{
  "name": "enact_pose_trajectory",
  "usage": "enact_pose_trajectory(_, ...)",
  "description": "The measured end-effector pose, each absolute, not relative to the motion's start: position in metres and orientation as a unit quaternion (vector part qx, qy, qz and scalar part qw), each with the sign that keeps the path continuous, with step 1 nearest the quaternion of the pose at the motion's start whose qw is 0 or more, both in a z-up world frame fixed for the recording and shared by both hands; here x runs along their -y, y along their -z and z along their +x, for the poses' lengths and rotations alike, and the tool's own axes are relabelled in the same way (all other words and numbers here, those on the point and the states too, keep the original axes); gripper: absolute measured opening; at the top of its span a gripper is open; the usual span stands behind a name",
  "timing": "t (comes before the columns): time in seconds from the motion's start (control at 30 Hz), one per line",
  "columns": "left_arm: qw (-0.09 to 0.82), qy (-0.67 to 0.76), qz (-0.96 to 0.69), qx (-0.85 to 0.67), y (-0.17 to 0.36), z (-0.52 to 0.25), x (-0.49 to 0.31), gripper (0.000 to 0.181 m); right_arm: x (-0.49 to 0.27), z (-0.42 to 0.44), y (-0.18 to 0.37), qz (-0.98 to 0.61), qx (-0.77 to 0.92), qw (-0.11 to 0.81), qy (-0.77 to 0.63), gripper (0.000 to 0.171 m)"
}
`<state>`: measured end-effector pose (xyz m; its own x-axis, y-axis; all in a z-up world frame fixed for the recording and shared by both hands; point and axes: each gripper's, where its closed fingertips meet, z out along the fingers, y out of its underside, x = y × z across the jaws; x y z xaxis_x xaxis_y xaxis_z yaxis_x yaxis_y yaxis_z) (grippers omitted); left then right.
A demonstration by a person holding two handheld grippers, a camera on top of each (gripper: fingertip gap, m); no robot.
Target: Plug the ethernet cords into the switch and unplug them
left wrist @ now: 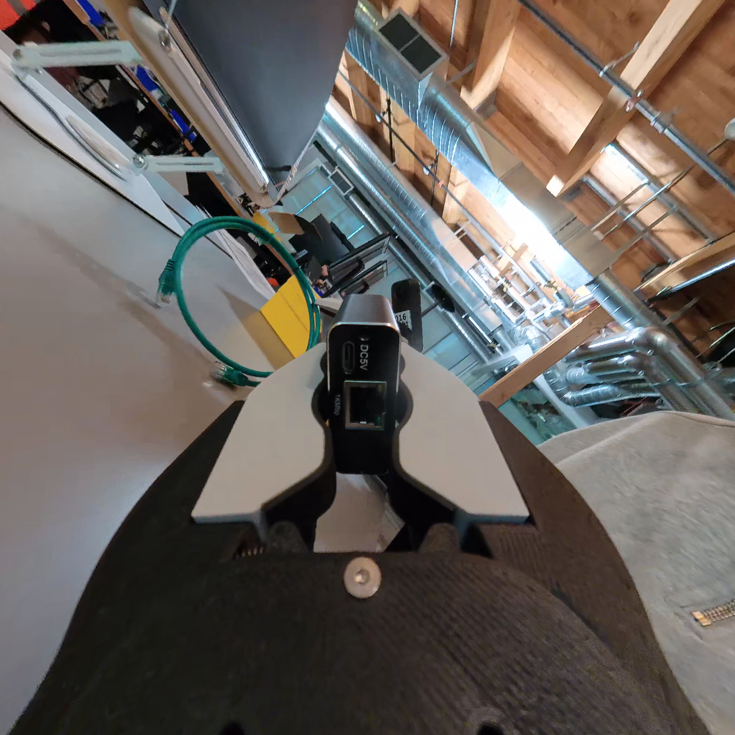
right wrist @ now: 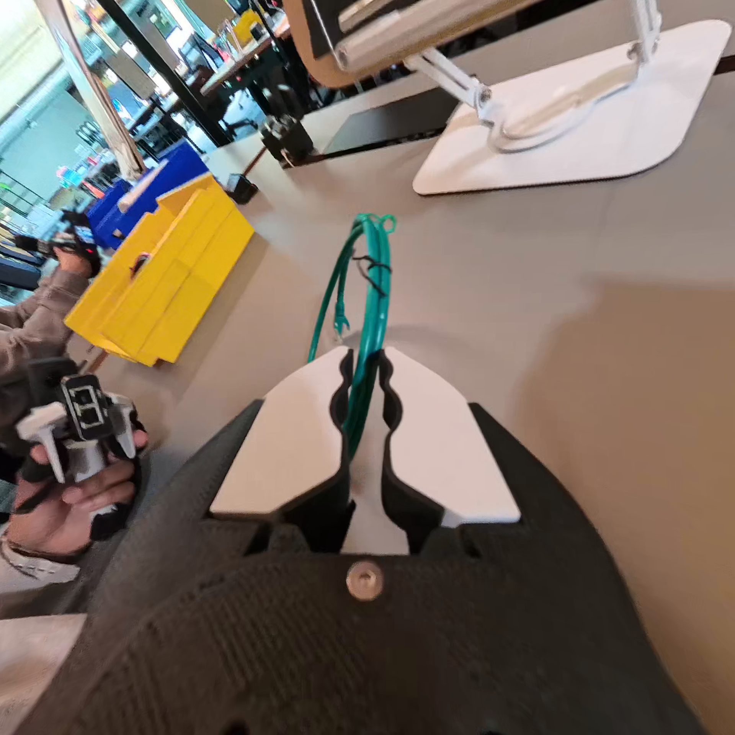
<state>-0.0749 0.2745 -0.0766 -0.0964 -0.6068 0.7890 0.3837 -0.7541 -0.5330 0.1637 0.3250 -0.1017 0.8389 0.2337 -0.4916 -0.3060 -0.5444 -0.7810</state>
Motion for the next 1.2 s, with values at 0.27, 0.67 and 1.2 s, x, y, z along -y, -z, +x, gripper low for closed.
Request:
enact_pose_trajectory(0.27,0.364,0.688,-0.611,-0.142,0.079,-0.040,-0.291,0.025,-0.298,0.188,0.132,-0.851,0.059,0.507,-0.128,0.041)
enact_pose_trajectory(0.67,0.210,0.735,-0.619,-0.179,0.092,0.023,-0.323,0.026,-0.265,0.108,0.143,-0.821,0.207,0.510,-0.152,0.035)
enact_pose_trajectory(1.2,0.106,0.788,-0.598,-0.105,0.108,0.013,-0.329,0.025,-0.306,0.064,0.167,-0.818,0.319,0.478,-0.034,0.010)
